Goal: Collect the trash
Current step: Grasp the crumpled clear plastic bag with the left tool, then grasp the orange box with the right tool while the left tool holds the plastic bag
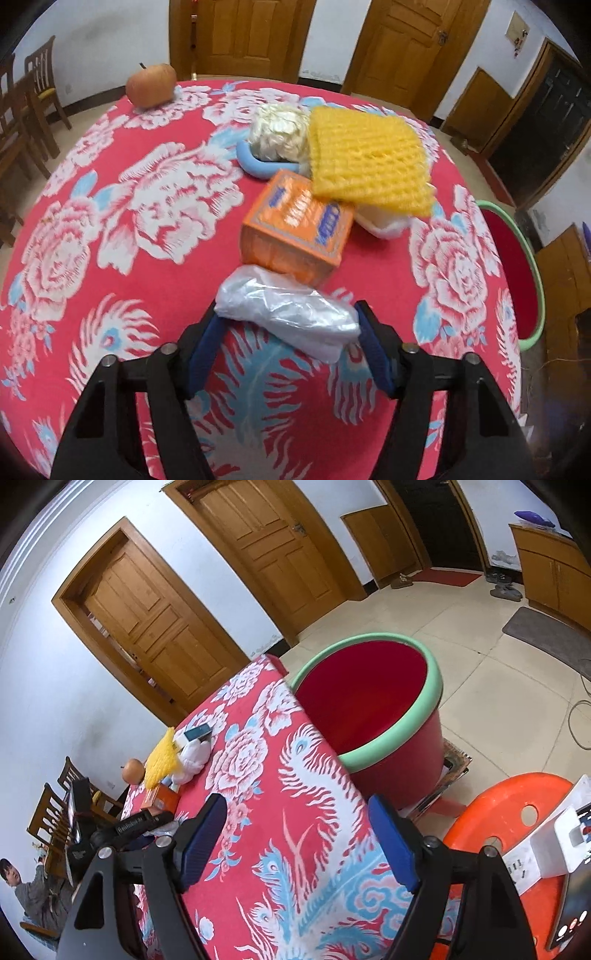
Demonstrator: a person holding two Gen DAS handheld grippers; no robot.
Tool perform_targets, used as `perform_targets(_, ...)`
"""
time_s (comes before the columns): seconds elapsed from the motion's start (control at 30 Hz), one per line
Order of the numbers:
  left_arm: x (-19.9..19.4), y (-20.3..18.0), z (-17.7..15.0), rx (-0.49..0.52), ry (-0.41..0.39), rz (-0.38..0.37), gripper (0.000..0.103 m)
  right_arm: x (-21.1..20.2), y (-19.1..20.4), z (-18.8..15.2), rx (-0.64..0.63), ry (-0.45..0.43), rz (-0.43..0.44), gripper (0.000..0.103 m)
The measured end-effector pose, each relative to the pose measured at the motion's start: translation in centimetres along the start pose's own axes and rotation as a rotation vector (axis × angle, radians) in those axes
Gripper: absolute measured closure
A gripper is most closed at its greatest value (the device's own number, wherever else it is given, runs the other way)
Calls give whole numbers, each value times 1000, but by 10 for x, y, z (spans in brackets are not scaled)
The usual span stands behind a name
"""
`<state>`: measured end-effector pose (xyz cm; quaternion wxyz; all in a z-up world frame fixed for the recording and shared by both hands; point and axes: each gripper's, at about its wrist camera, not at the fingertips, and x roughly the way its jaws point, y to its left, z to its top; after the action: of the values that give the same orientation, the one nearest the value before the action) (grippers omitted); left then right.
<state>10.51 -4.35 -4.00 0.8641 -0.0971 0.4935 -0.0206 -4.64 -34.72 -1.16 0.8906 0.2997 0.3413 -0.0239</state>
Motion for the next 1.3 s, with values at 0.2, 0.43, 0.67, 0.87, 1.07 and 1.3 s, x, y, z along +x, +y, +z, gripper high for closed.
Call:
perform_targets(0.2, -12, 7, -9, 30, -17, -79, 38, -3, 2, 2, -11, -9, -15, 22)
perform_targets(0.43, -46, 29, -9, 80, -73, -101, 38, 15, 32, -6, -57, 68, -4, 22)
perform_targets(0.67, -77, 52, 3, 156, -173, -61, 38, 36, 88, -9, -109, 118, 30, 22)
perform_targets(0.87, -83, 77, 22, 157, -185, -65, 38, 42, 139, -8, -176, 135, 52, 22)
perform_targets(1.07, -68, 99, 28, 143, -169, -44, 38, 58, 180, -15, -236, 141, 44, 22)
perform_targets(1.3, -56, 120, 28, 171, -147, -27, 38, 98, 205, -37, -259, 180, 21, 22)
